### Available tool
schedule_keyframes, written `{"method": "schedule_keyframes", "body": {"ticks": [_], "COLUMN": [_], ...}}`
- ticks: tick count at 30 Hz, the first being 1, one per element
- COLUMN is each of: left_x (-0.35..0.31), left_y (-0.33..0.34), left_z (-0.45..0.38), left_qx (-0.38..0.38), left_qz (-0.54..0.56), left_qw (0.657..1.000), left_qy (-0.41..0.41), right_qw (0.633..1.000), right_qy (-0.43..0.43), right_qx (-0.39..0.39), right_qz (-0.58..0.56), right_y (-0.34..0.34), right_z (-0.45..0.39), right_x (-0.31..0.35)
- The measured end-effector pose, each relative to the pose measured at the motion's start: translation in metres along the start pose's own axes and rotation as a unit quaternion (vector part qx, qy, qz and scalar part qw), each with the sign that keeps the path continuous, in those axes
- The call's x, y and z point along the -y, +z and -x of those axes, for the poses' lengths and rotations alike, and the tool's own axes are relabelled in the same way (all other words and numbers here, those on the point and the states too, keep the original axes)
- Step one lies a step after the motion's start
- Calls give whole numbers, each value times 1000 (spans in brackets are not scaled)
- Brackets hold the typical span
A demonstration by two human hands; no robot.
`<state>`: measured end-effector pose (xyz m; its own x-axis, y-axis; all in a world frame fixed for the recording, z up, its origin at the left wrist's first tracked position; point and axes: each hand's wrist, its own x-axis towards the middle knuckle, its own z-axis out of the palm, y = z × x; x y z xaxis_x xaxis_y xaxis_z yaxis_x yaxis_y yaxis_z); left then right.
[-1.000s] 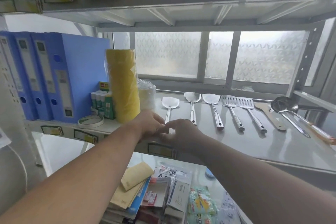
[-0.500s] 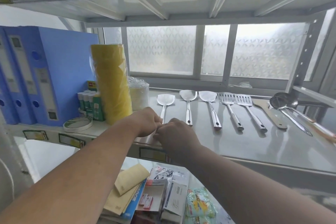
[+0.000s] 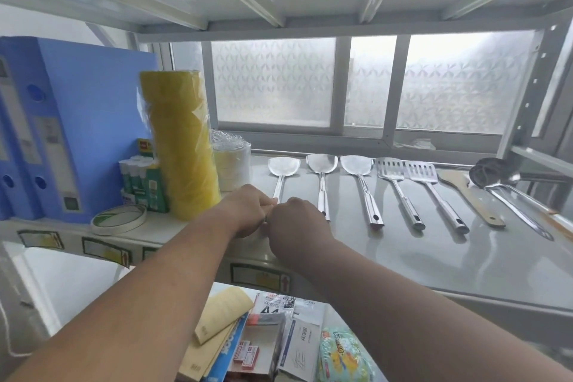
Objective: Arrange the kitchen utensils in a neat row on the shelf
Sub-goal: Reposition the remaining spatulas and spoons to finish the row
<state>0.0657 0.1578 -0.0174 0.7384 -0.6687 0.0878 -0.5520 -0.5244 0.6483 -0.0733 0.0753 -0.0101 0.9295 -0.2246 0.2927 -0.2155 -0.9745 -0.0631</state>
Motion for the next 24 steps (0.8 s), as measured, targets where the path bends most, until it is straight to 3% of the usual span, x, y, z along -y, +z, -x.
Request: {"method": "schedule_keyframes", "body": {"ticks": [12,24], "left_x": [6,20], "left_y": [5,16], "left_z": [-18,-30], "left_qx": [14,-34], "left_qz": [36,127], "left_qw": [999,991], "left_qy": [15,-11], "right_qw": [999,999], "right_qy": [24,21], "right_qx": [-9,-8], "right_qz": [-30,-27], "right_y": [-3,-9], "right_z": [-7,-8], "right_x": [5,7]}}
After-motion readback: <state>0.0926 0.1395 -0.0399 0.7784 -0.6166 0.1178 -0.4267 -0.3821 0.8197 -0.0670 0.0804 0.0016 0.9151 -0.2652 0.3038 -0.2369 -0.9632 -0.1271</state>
